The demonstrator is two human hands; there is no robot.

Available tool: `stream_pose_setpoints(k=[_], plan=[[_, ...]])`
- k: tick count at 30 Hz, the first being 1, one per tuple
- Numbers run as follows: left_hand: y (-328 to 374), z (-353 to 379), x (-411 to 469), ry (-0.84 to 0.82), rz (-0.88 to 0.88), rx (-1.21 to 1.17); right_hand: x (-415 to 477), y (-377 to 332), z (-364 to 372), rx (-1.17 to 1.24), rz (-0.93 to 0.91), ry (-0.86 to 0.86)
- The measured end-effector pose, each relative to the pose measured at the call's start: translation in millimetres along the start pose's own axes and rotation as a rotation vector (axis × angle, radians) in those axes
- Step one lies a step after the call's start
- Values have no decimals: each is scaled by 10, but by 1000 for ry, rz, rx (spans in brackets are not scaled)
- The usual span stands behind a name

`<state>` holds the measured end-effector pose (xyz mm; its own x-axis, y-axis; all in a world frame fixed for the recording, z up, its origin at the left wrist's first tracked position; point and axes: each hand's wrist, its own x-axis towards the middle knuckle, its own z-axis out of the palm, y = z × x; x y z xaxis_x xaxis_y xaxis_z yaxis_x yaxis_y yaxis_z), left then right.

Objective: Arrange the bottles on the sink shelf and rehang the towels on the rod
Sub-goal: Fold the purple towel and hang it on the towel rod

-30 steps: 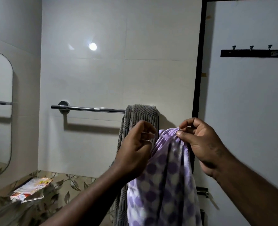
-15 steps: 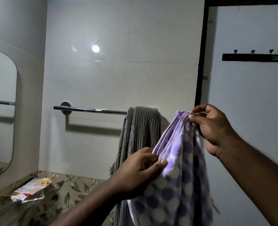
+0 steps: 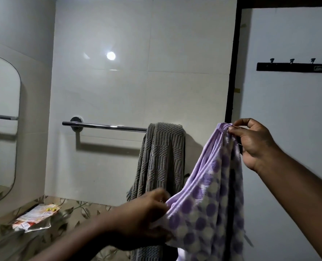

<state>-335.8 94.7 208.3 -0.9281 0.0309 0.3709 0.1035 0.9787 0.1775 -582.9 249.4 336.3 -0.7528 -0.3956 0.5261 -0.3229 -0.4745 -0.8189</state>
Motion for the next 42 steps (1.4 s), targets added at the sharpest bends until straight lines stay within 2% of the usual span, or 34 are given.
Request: stream_pose_setpoints(k=[4,6,9,12,20,22,24,27,30,32,34,38,40,42], plan=[[329,180,142,449,7,257,32,-54,74,-5,-30,-24],[435,233,318,549,65,297,42,-84,109,-4,-42,-29],[542,211,484,496,-42,235,32,-102,153,-3,-48,-36],[578,201,517,352,-221,264,19,-100,163,-13,-45,-31],[325,308,269,148,-361,325,75,-146,-22,16,-28,27],[167,303,143,197,-375,325,84,-150,-113,30,-15,36],[30,264,22,367,-322,270,93,-121,-191,11,3,38],[-163,99,-82,632,-257,73,93,-49,-273,0,56,59],[-271,-151,-74,724,-203,-192,86,19,-327,-2,128,69],[-338,-302,-46,741,-183,-403,84,72,-353,-10,162,62],[-388,-431,-24,712,-169,-476,75,127,-366,-26,190,46],[-406,-720,19,630,-173,-131,68,214,-382,-57,226,38],[-323,-869,25,583,-167,-139,55,244,-398,-47,249,22],[-237,-986,1,543,-154,-289,22,241,-416,-21,271,-29]])
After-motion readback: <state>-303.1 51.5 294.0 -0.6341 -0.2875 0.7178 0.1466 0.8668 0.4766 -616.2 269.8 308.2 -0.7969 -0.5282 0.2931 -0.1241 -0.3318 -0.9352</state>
